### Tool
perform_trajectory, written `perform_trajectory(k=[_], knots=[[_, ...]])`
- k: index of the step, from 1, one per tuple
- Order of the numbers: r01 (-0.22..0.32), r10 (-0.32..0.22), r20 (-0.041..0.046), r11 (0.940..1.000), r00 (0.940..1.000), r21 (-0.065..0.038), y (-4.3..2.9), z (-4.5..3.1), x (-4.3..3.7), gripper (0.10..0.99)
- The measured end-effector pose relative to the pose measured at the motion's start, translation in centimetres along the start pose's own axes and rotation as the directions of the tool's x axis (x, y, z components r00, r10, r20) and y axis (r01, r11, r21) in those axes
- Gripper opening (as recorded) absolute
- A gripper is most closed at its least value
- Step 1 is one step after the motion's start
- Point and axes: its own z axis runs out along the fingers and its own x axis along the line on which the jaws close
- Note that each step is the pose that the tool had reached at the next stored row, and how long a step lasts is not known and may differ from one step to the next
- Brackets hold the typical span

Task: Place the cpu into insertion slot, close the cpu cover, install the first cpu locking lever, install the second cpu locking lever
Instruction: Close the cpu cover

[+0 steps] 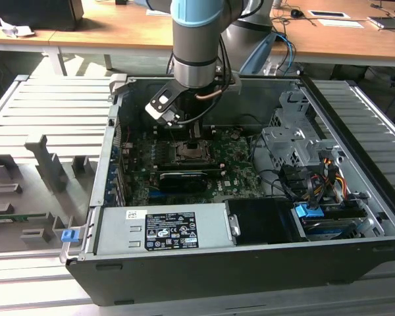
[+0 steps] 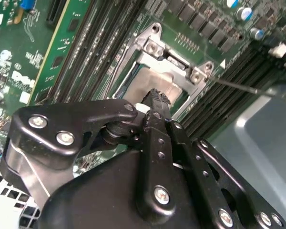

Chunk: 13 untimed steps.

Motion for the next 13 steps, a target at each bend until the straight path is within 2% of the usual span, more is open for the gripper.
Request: perform_trajectory(k=[9, 13], knots=[[0.014, -0.014, -0.0006, 0.9999, 0.9999, 0.0, -1.15, 0.56, 0.05, 0.106], [0.015, -0.015, -0.0005, 0.9999, 0.9999, 0.001, -1.19, 1.02, 0.04, 0.106]])
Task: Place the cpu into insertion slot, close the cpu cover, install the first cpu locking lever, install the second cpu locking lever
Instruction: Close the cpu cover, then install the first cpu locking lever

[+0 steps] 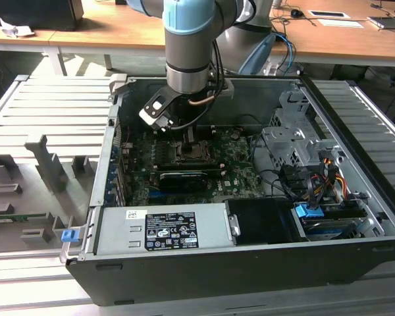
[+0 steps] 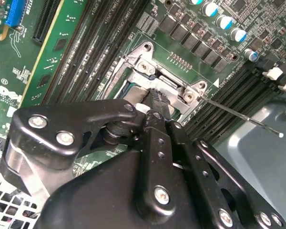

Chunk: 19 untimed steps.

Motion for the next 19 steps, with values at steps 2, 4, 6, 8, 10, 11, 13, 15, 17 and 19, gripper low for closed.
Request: perform_trajectory(k=[2, 4, 6, 8, 10, 11, 13, 15, 17, 19], knots=[[0.0, 0.0, 0.0002, 1.0, 1.0, 0.0, 0.0, 0.11, 0.0, 0.106], [0.0, 0.0, 0.0006, 1.0, 1.0, 0.0, 0.01, 0.23, 0.01, 0.106], [0.0, 0.0, 0.0008, 1.0, 1.0, 0.0, 0.02, 0.26, 0.02, 0.106], [0.0, 0.0, 0.0003, 1.0, 1.0, -0.001, 0.12, 0.28, 0.04, 0.106], [0.0, 0.0, -0.0007, 1.0, 1.0, -0.002, 0.2, 0.1, 0.07, 0.106], [0.0, 0.0, 0.0001, 1.0, 1.0, -0.001, 0.21, -0.26, 0.07, 0.106], [0.0, 0.0, 0.0, 1.0, 1.0, 0.001, 0.81, -0.57, 0.03, 0.106], [0.0, 0.0, -0.0001, 1.0, 1.0, 0.001, 1.17, -0.57, 0.01, 0.106], [0.0, 0.0, 0.0001, 1.0, 1.0, 0.001, 1.18, -0.61, 0.01, 0.106], [0.0, 0.0, 0.0001, 1.0, 1.0, 0.001, 1.18, -0.71, 0.01, 0.106]])
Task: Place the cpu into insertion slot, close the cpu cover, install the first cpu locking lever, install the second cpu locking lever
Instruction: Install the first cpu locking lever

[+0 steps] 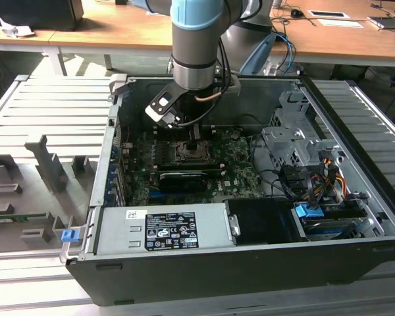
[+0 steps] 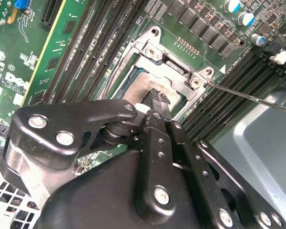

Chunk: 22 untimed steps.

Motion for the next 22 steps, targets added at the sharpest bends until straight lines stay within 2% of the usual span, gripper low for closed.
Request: perform_trajectory(k=[22], knots=[[0.0, 0.0, -0.0001, 1.0, 1.0, 0.0, 0.03, -0.77, 0.02, 0.106]])
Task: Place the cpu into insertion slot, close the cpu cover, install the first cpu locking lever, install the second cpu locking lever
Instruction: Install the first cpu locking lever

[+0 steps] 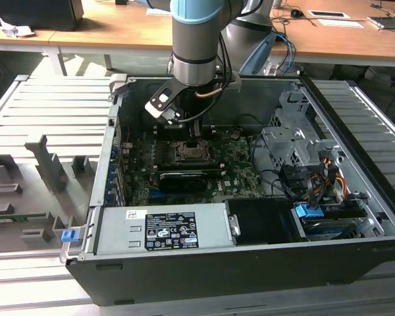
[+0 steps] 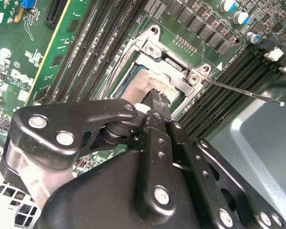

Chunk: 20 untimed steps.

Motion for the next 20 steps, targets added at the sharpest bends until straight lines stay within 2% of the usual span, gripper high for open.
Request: perform_trajectory(k=[20], knots=[[0.0, 0.0, 0.0, 1.0, 1.0, 0.0, 0.03, -0.74, 0.02, 0.106]])
